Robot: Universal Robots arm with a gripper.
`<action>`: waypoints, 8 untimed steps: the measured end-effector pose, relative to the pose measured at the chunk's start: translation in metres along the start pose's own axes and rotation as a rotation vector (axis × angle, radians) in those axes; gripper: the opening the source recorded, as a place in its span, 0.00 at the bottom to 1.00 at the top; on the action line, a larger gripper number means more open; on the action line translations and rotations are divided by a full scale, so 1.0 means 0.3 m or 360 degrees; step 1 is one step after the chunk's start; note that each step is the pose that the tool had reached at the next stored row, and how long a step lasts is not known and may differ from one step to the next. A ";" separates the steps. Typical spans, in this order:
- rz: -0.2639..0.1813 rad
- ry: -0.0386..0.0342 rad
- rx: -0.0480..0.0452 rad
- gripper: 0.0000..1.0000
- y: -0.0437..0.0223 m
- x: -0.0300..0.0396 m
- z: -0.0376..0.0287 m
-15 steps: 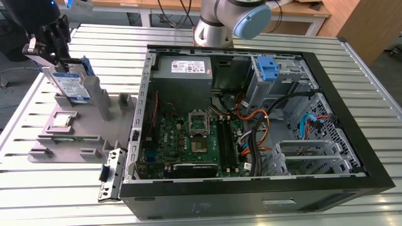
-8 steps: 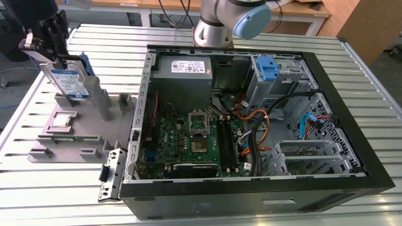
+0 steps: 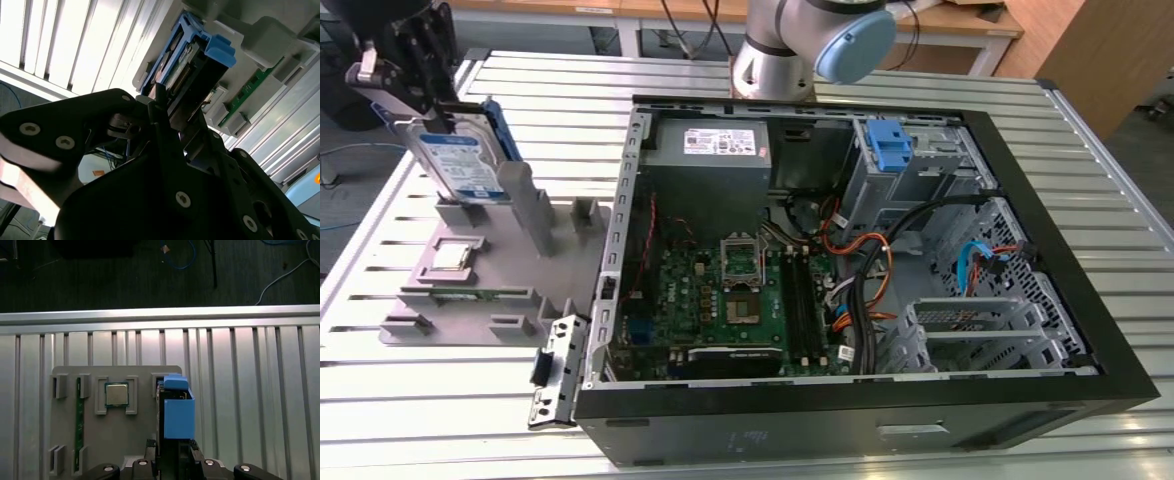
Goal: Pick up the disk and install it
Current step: 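Pick up the disk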
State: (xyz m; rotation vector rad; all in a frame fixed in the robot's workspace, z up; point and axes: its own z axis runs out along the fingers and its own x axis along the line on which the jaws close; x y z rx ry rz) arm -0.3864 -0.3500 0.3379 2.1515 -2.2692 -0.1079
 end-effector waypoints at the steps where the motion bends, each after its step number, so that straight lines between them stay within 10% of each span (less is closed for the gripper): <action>1: 0.0000 0.0000 0.0000 0.35 0.001 0.000 -0.009; 8: 0.0000 0.0000 0.0000 0.35 0.002 -0.001 -0.029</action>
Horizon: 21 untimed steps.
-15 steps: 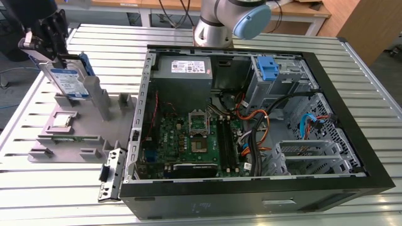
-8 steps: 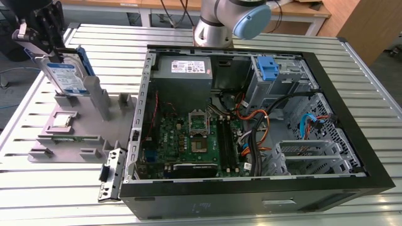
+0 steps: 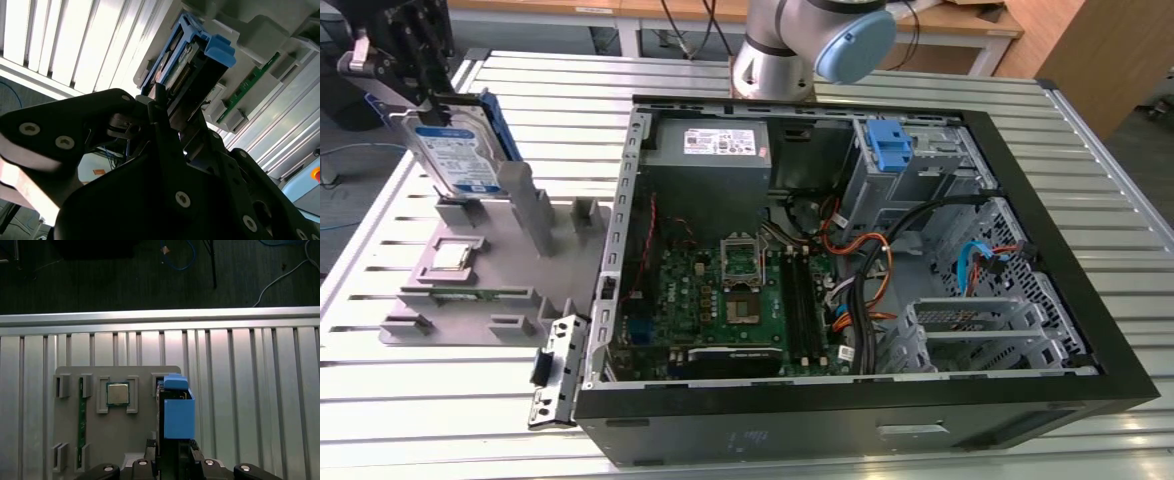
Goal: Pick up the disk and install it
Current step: 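Pick up the disk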
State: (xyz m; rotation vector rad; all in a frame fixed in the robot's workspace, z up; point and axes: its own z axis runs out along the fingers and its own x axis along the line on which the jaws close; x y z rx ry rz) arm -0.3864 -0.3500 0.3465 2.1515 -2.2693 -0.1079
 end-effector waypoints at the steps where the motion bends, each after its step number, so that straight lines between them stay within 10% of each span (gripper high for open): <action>1: 0.0000 0.0000 0.0000 0.35 0.000 0.000 0.000; 21: 0.0000 0.0000 0.0000 0.35 0.001 -0.001 -0.025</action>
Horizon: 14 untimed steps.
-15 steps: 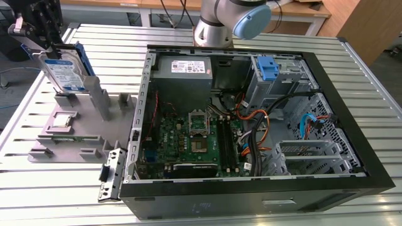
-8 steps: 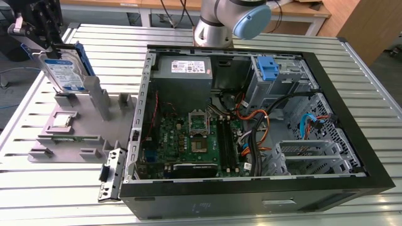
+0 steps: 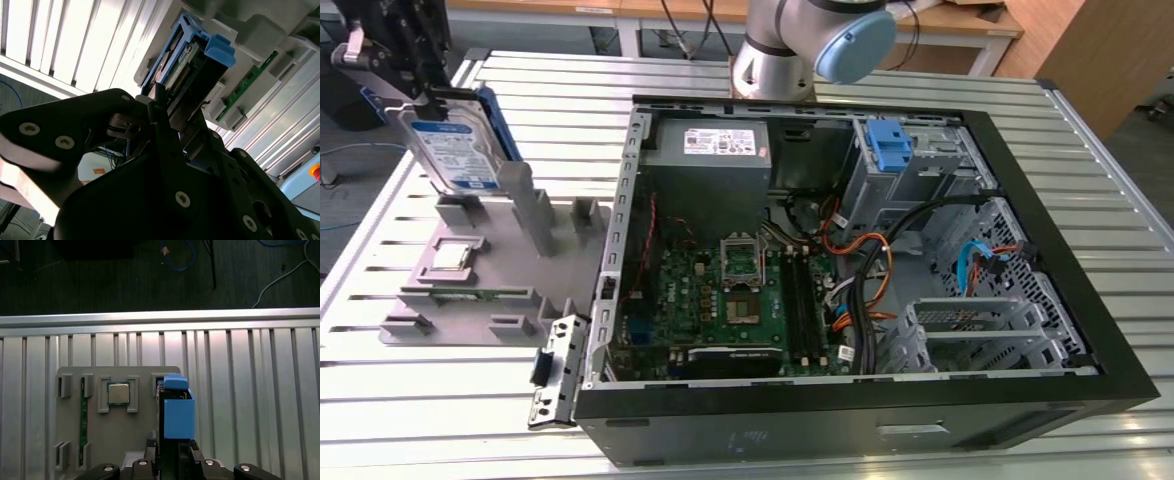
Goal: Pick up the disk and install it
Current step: 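Pick up the disk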
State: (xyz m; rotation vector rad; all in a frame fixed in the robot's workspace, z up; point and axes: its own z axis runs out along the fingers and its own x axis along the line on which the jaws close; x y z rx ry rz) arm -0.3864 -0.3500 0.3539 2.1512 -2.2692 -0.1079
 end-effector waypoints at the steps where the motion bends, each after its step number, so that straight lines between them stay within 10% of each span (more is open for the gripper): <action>1: 0.0000 0.0000 0.0000 0.35 0.000 0.000 -0.005; 14: 0.0000 0.0000 0.0000 0.35 0.005 -0.003 -0.085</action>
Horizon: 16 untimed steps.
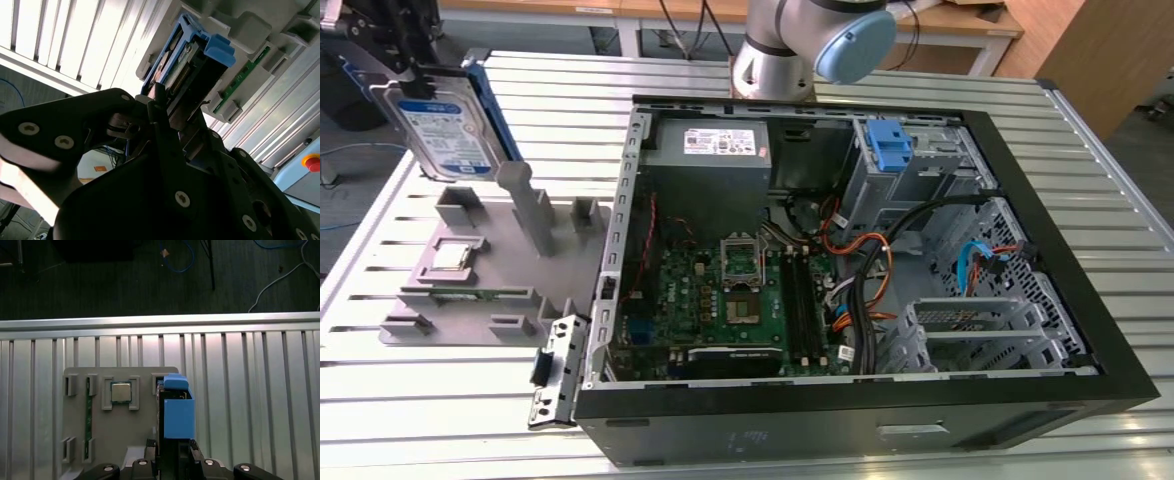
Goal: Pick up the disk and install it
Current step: 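Pick up the disk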
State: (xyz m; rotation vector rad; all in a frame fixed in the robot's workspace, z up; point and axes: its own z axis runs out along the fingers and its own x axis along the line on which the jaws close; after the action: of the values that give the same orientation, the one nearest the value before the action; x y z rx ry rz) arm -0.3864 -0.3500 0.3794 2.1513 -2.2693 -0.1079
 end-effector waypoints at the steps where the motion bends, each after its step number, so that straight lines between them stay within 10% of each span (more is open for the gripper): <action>1: 0.0000 0.0000 0.0000 0.35 0.000 0.000 -0.006; 16: 0.0000 0.0000 0.0000 0.35 0.005 -0.003 -0.077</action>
State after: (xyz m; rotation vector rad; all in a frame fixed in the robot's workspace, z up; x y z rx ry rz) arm -0.3864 -0.3500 0.4026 2.1513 -2.2692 -0.1080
